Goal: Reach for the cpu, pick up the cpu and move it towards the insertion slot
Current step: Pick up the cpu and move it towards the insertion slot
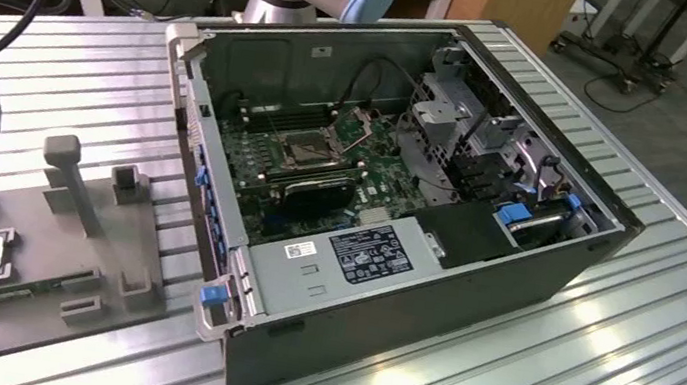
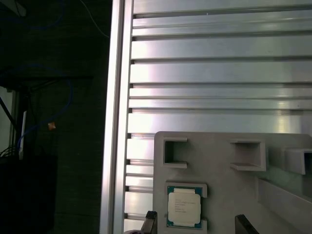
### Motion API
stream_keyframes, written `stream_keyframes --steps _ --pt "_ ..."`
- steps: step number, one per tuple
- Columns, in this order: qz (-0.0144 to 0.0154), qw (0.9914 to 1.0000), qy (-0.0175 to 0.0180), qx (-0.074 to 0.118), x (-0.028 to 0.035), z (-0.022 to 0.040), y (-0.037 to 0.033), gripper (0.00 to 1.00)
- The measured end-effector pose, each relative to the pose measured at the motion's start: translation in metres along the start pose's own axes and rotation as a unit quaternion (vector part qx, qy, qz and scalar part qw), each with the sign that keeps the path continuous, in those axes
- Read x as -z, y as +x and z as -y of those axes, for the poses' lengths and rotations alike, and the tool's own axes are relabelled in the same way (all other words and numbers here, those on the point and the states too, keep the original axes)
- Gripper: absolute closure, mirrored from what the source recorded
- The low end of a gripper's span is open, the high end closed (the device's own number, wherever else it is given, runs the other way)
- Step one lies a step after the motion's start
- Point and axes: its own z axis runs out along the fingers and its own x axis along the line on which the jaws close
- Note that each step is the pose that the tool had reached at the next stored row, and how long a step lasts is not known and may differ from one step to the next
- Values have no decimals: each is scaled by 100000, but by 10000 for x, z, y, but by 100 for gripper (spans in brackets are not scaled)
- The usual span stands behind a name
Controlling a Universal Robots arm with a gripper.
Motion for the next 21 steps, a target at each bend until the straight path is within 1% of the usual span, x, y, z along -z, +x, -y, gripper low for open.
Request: stream_keyframes --steps 6,14,21 --pt "11 100000 -120 1 -2 1 0 29" --pt "15 100000 -91 2 -16 1 0 29" --pt "17 100000 -93 3 -42 4 0 29"
